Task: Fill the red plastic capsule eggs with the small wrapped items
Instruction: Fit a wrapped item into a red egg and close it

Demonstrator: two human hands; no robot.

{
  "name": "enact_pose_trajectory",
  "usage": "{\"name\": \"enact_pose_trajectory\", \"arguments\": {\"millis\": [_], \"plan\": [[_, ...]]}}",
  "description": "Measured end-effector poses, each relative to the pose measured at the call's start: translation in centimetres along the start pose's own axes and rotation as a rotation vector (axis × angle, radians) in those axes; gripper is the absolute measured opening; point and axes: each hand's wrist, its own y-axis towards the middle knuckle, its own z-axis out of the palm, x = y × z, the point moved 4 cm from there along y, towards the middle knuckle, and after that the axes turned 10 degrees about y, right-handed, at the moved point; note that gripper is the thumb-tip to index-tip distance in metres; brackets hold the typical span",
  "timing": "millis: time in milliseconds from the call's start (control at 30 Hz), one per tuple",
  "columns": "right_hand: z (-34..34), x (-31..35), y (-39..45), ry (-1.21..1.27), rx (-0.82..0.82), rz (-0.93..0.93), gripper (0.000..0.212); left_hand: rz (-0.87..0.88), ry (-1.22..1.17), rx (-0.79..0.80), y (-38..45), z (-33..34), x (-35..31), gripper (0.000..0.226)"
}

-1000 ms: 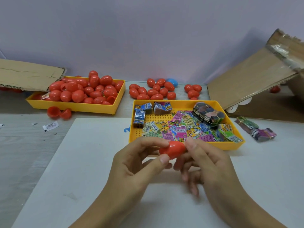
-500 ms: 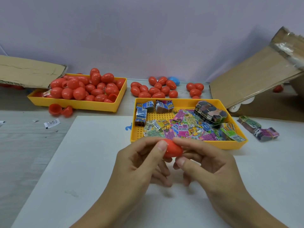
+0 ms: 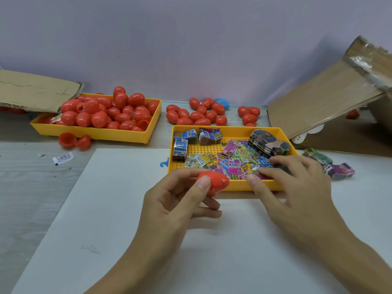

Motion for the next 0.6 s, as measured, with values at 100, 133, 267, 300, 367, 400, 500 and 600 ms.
{"name": "enact_pose_trajectory", "arguments": {"millis": [100,133,267,300,367,400,500,600], "plan": [[-0.4,0.3,0.1,0.061,-0.012,-0.061,0.053,0.011,0.006,0.001,-0.1,0.0,-0.1,0.027],[-0.5,0.5,0.2,0.095,-0.015,-0.077,0.049,0.014,0.012,0.002,-0.1,0.0,-0.2,0.027],[-1.0,1.1,0.3,0.294,-0.011,-0.081,0.019,0.020,0.021,0.006,-0.1,0.0,-0.2,0.027],[-1.1,1.1,0.3,0.354,-0.010,-0.072,0.013,0.021,0.022,0.007,-0.2,-0.1,-0.1,0.025],[-1.6,1.0,0.2,0.463,-0.029,-0.026,0.010,0.025,0.017,0.005,-0.2,-0.1,-0.1,0.024],[-1.8,1.0,0.2,0.505,-0.049,-0.016,0.009,0.026,0.015,0.005,-0.2,-0.2,0.0,0.025],[-2.5,1.3,0.3,0.621,-0.120,-0.045,0.009,0.016,-0.003,0.000,-0.2,-0.2,0.1,0.027],[-3.1,1.0,0.6,0.684,-0.167,0.019,0.011,0.015,-0.009,0.001,-0.1,-0.1,0.1,0.023]]}}
